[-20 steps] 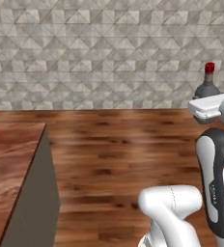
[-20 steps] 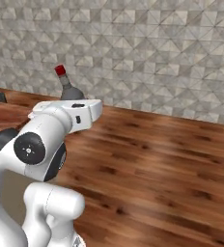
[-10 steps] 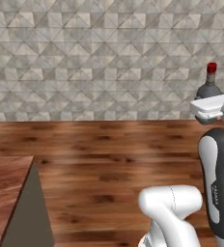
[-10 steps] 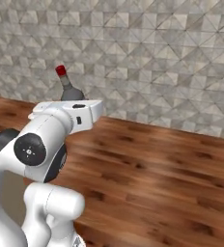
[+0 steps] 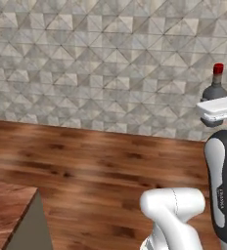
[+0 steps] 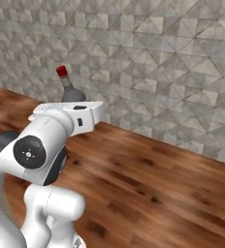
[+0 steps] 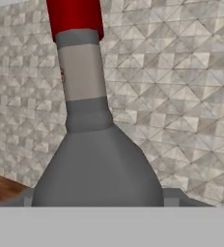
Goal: There is a bowl on the dining counter. Grab a lemon wedge from the fridge and place it in the bowl. Then get the liquor bottle and glass cup from the cabinet and place them next to the bowl.
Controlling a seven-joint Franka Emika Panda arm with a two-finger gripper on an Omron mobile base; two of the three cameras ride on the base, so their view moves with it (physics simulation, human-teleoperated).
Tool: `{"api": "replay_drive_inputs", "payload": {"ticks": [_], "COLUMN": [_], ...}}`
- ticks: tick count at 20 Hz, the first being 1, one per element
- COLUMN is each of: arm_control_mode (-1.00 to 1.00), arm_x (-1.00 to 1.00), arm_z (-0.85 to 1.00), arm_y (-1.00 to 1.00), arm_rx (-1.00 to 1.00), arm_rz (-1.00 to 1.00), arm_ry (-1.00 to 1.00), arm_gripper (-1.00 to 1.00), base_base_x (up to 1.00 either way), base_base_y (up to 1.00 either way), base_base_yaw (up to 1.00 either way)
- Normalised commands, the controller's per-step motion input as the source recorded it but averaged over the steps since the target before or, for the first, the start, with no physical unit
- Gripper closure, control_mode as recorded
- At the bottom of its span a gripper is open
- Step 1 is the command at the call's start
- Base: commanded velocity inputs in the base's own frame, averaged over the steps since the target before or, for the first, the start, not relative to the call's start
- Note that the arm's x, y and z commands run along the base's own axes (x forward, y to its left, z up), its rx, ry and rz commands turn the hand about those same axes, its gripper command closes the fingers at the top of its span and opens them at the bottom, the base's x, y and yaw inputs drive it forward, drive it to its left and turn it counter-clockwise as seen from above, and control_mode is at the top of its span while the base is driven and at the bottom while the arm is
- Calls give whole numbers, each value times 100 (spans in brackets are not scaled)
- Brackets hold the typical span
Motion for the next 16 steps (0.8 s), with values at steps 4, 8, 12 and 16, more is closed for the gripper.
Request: {"api": "replay_drive_inputs", "payload": {"ticks": [4, 8, 12, 16], "arm_control_mode": [100, 100, 100, 100], "arm_x": [0, 0, 0, 0], "arm_z": [0, 0, 0, 0], "arm_y": [0, 0, 0, 0], "arm_rx": [0, 0, 0, 0], "arm_rz": [0, 0, 0, 0], "arm_ry": [0, 0, 0, 0], "arm_gripper": [100, 100, 100, 100], "base_base_x": [100, 100, 100, 100], "base_base_y": [0, 0, -2, -1], "base_base_yaw": [48, 48, 51, 54]}}
